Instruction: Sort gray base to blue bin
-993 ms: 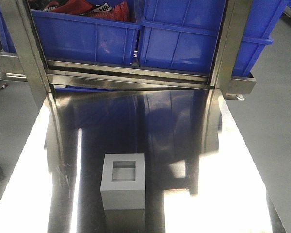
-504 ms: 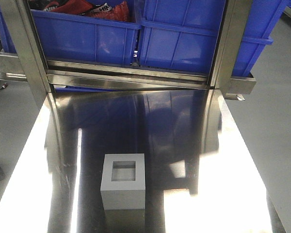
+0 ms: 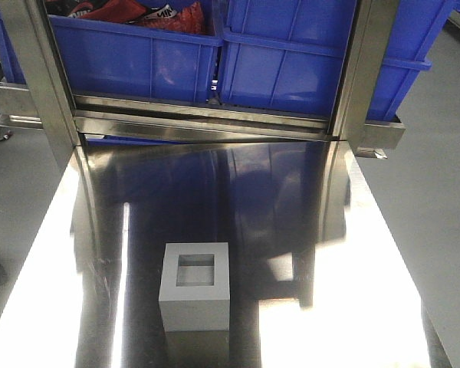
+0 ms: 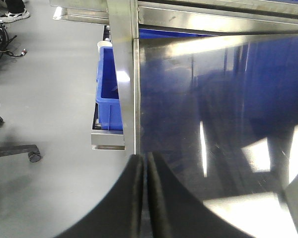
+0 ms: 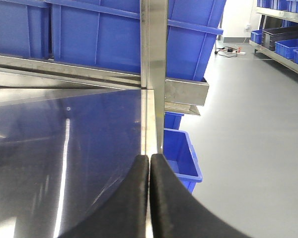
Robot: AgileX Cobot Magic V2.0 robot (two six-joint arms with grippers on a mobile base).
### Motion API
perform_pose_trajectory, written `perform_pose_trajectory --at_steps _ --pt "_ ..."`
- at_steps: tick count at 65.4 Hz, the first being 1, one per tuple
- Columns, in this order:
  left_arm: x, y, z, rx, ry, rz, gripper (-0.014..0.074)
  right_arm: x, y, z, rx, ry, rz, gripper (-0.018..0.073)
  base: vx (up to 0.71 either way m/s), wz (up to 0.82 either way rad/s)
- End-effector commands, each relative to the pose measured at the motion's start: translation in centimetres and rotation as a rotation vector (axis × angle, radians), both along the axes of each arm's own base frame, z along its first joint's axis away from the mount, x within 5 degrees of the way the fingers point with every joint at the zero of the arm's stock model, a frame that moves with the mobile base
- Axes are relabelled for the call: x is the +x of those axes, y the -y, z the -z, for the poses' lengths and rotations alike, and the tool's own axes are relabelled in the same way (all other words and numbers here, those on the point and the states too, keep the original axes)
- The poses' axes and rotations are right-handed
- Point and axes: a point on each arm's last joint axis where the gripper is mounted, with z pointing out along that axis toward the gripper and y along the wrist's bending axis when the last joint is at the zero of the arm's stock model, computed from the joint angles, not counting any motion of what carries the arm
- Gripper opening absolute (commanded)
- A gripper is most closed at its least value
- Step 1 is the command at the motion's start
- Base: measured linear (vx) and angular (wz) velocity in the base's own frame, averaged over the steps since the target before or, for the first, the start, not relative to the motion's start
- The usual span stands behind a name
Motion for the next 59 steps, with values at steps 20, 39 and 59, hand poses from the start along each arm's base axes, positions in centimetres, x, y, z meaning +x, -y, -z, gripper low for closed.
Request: perform_pose_trajectory --at_steps 20,39,59 --pt "0.39 0.13 -1.33 -0.015 0.073 0.007 0.0337 0.01 -0.01 -0.25 -0.011 0.072 0.0 -0.0009 0.0 0.0" --pt "0.41 0.13 -1.37 -0.012 0.078 0.008 0.0448 0.01 -0.01 -0.25 -0.011 0.072 0.0 -0.0009 0.0 0.0" --pt "0.45 0.15 -1.47 -0.022 0.091 0.006 0.0447 0.01 -0.01 -0.25 -0.011 0.072 0.0 -0.0009 0.0 0.0"
